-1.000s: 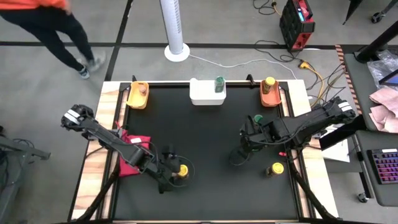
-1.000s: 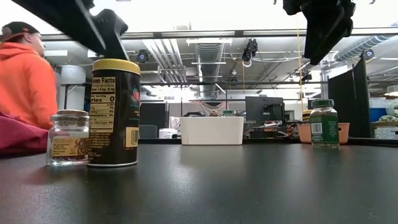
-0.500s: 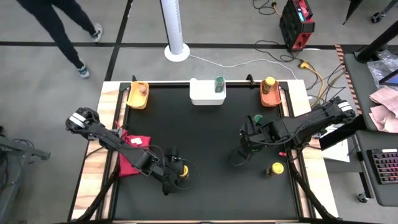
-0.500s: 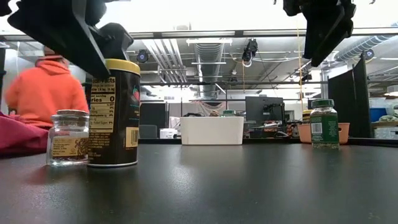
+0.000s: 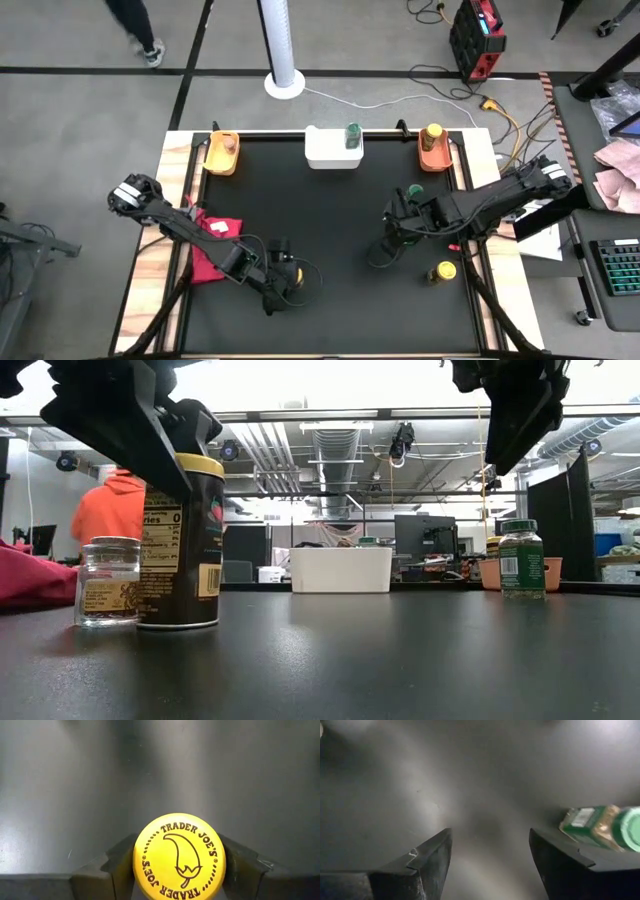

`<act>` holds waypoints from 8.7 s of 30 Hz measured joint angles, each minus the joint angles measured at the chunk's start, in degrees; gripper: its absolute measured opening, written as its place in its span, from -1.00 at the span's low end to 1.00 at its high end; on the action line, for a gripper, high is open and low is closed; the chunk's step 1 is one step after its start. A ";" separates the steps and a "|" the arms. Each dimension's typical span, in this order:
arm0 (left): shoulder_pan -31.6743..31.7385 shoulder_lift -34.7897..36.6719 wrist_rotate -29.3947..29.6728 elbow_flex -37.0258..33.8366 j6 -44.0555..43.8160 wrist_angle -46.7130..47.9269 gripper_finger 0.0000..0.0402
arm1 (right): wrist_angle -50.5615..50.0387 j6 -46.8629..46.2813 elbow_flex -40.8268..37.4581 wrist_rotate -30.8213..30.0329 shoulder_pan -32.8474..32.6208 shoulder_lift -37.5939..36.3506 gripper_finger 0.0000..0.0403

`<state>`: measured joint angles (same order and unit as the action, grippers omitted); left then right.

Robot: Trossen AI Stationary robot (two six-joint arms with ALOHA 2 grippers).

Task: Sort spices by type
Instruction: Put the left dark brown spice bottle into the orange bin

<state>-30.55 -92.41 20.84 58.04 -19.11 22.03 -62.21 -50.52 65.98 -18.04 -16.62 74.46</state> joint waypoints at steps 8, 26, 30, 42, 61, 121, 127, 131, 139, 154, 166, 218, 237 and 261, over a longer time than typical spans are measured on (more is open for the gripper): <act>0.00 1.79 3.90 1.56 5.74 -0.06 0.03 | 15.40 10.43 -4.46 -2.36 -0.87 0.00 0.19; 8.15 3.05 4.38 5.23 26.21 -6.62 0.03 | 58.42 42.87 -12.86 -6.08 -5.64 3.62 0.25; 9.72 3.22 4.09 5.07 28.17 -9.17 0.03 | 60.04 43.63 -12.86 -6.02 -5.12 6.34 0.31; 10.47 3.28 2.22 5.90 30.82 -14.37 0.03 | 66.88 44.58 -12.88 -5.24 -1.83 10.32 0.50; 10.94 3.13 4.22 8.68 32.41 -16.57 0.40 | 72.82 49.33 -12.86 -5.99 -1.19 12.68 -0.04; 16.08 -3.79 -3.80 -6.21 34.53 -60.62 -0.14 | 93.39 48.30 -28.71 -9.51 -4.98 5.35 0.52; 15.37 -0.40 4.92 -6.21 34.26 -50.02 -0.14 | 71.80 39.19 -23.99 -14.08 -5.21 0.37 0.57; 15.37 0.42 6.90 -6.21 31.29 -44.40 -0.14 | 64.52 40.81 -18.93 -15.24 -5.25 -1.82 0.51; 15.37 -0.02 8.92 -6.25 30.14 -42.41 -0.14 | 57.59 50.16 -8.40 -15.20 -5.20 0.53 0.42; 15.21 0.09 9.08 -6.25 30.14 -43.55 -0.14 | 46.35 50.11 2.81 -15.01 -2.78 9.36 0.69; 15.06 0.18 8.91 -6.23 30.36 -44.09 -0.14 | 45.30 48.13 3.17 -14.37 -1.49 10.06 0.53; 11.68 11.38 22.62 -6.26 25.74 -27.32 0.17 | 15.08 30.82 -2.93 4.21 56.66 -13.33 0.08; 8.85 30.16 24.29 -16.36 22.61 -27.16 0.17 | 18.26 27.58 -12.68 1.48 65.46 -19.15 0.08; 8.83 39.81 24.27 -21.68 24.83 -30.06 0.17 | 14.98 23.88 -10.43 -10.45 64.14 -7.84 0.08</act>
<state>-21.71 -52.59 45.10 36.36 5.72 -8.03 -47.23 -26.64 55.55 -28.49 47.52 66.62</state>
